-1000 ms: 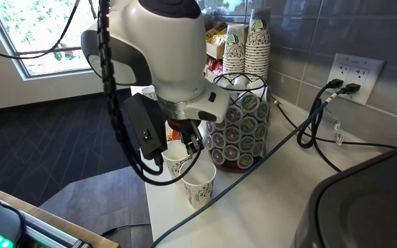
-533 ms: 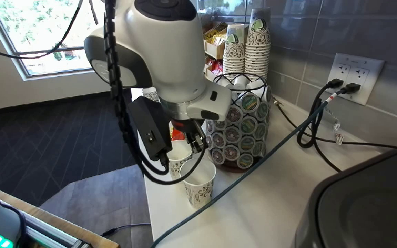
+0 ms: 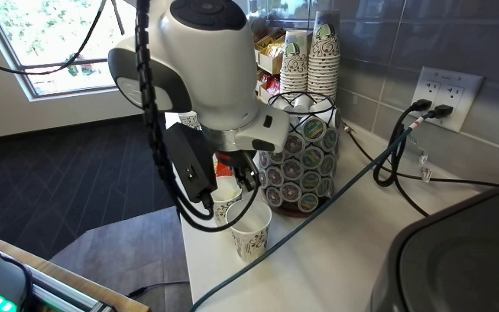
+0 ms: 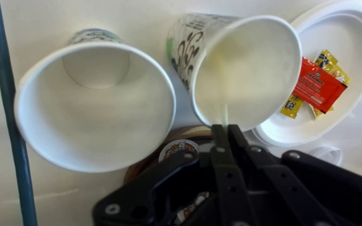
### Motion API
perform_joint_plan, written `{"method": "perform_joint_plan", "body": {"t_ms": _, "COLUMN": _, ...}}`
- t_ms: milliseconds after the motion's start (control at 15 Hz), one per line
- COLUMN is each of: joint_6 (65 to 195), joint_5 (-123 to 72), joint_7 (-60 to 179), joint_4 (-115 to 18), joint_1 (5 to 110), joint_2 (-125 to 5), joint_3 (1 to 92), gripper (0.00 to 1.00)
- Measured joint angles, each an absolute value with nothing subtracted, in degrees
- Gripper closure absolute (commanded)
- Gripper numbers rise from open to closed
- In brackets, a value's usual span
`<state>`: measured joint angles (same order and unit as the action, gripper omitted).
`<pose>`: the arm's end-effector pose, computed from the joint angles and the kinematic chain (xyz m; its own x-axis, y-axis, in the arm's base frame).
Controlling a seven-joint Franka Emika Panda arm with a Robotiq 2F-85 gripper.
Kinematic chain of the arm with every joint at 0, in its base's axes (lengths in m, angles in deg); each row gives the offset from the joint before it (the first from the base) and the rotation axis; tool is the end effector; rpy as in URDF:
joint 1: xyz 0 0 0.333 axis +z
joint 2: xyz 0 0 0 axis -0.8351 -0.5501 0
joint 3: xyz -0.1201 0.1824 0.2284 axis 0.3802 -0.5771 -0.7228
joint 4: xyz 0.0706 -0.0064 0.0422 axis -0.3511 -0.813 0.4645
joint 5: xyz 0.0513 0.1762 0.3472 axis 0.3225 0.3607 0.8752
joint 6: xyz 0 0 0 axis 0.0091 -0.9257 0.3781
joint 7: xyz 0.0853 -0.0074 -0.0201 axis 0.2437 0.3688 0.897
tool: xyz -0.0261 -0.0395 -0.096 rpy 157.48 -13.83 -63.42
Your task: Put the white spoon on the white plate
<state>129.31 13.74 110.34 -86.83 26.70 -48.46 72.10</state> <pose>0.2713 -0.4469 0.3220 0.7369 -0.6421 0.2113 -0.5637 -0.7562 -0.3323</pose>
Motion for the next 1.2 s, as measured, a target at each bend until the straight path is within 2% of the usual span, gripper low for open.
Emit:
{"method": "perform_joint_plan", "body": {"t_ms": 533, "joint_6": 129.31, "joint_5": 9.85, "joint_7": 109.84, "joint_4": -87.73, "joint_1": 26.64, "joint_2": -46.19, "joint_3": 72.11, "gripper": 0.99}}
{"method": "perform_joint_plan", "body": {"t_ms": 1200, "joint_6": 126.62, "joint_5": 5.29, "joint_7": 105.88, "joint_4": -91.69, "joint_1": 27.01, "joint_2": -31.34, "joint_3": 72.6, "gripper": 0.99}}
